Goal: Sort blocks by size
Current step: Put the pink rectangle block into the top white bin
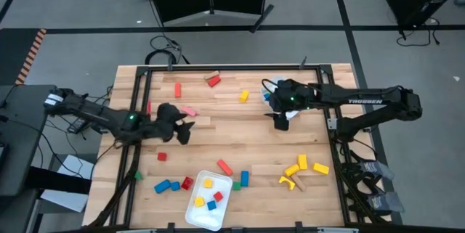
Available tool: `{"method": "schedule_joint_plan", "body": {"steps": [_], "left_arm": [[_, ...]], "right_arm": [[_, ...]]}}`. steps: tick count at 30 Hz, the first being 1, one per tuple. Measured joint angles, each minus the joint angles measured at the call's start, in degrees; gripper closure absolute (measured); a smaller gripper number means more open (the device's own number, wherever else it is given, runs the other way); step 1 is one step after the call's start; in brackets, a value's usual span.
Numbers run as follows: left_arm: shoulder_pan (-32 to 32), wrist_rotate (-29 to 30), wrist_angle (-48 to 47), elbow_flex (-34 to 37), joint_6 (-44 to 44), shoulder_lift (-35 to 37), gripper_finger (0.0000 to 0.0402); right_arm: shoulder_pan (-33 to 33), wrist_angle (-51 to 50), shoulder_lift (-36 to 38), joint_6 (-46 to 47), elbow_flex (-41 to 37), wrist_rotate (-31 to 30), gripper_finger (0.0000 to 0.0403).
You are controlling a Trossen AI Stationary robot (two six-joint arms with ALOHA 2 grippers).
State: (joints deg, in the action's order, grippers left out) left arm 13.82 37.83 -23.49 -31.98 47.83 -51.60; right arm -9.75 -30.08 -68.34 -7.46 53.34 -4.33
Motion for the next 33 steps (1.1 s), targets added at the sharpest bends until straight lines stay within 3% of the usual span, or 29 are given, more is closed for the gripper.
{"method": "schedule_joint_plan", "body": {"steps": [6,10,17,24,33], "left_arm": [[-14.81,-16.46,-9.35,-8.06,-11.51,-9.39,0.0147],[-21.75,-20.9,-19.63,-16.56,-24.57,-18.1,0.0147],[-29.09,-22.52,-34.7,-26.8,-46.62,-33.18,0.0147],[-32.03,-22.57,-32.75,-27.98,-61.47,-40.47,0.0147],[-35.96,-25.74,-29.7,-27.89,-70.37,-45.26,0.0147]], "right_arm": [[1.17,1.39,0.0,0.92,0.0,-0.4,0.0117],[1.26,0.89,0.0,3.04,0.0,-0.44,0.0118],[3.94,-0.65,0.0,4.32,0.0,-0.56,0.0123],[7.15,-0.77,0.0,4.37,0.0,-0.56,0.0133],[8.21,-0.81,0.0,4.04,0.0,-0.68,0.0142]]}}
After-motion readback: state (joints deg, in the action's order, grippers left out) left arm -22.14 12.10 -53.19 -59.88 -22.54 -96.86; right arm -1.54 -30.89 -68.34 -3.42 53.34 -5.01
